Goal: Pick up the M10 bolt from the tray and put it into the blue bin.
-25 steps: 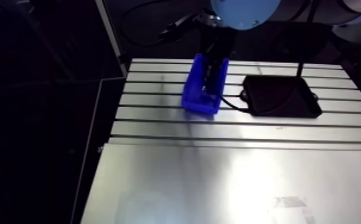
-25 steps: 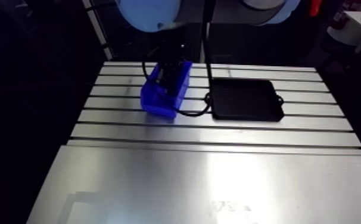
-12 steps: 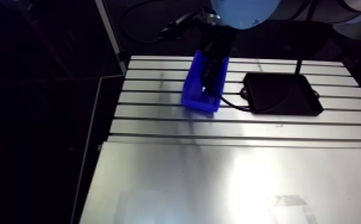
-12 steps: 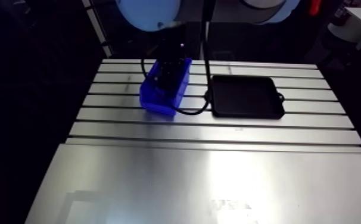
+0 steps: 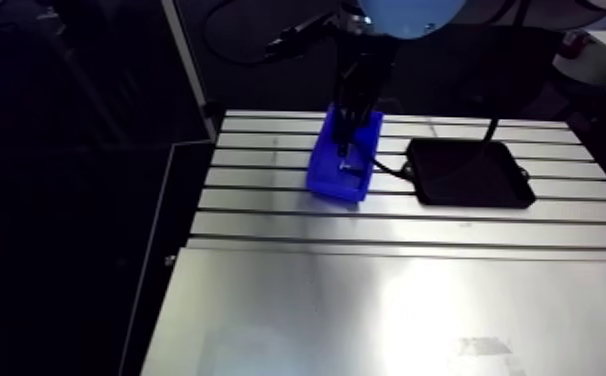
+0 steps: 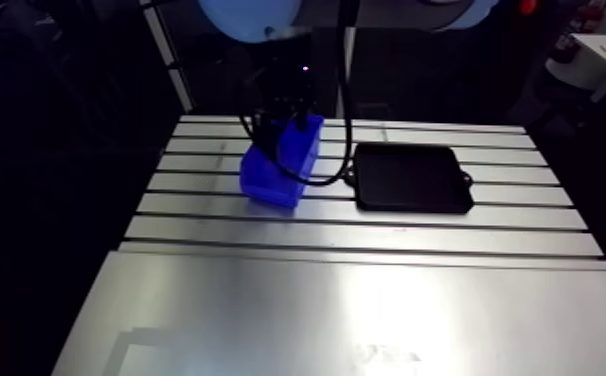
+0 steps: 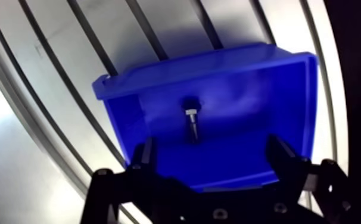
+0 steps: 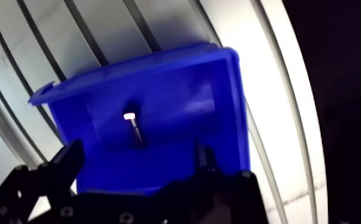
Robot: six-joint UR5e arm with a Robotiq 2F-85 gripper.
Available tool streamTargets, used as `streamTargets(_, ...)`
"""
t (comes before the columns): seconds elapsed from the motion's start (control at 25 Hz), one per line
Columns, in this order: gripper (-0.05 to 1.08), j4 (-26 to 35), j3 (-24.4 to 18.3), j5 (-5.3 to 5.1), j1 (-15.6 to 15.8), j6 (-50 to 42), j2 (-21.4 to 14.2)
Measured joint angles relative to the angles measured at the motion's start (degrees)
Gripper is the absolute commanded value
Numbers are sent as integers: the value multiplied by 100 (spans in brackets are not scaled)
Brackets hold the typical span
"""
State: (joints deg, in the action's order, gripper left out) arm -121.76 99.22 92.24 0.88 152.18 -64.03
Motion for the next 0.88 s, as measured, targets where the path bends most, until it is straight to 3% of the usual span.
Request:
streamTargets(0.24, 1, 244, -154, -15, 30, -8, -415)
streamTargets(0.4, 1, 1091, -537, -17, 33, -227, -601)
streamTargets(0.6, 2, 2112, -1148, -1, 30, -1245, -722)
streamTargets(0.88, 2, 3147, -1938, 278, -7, -3995, -867)
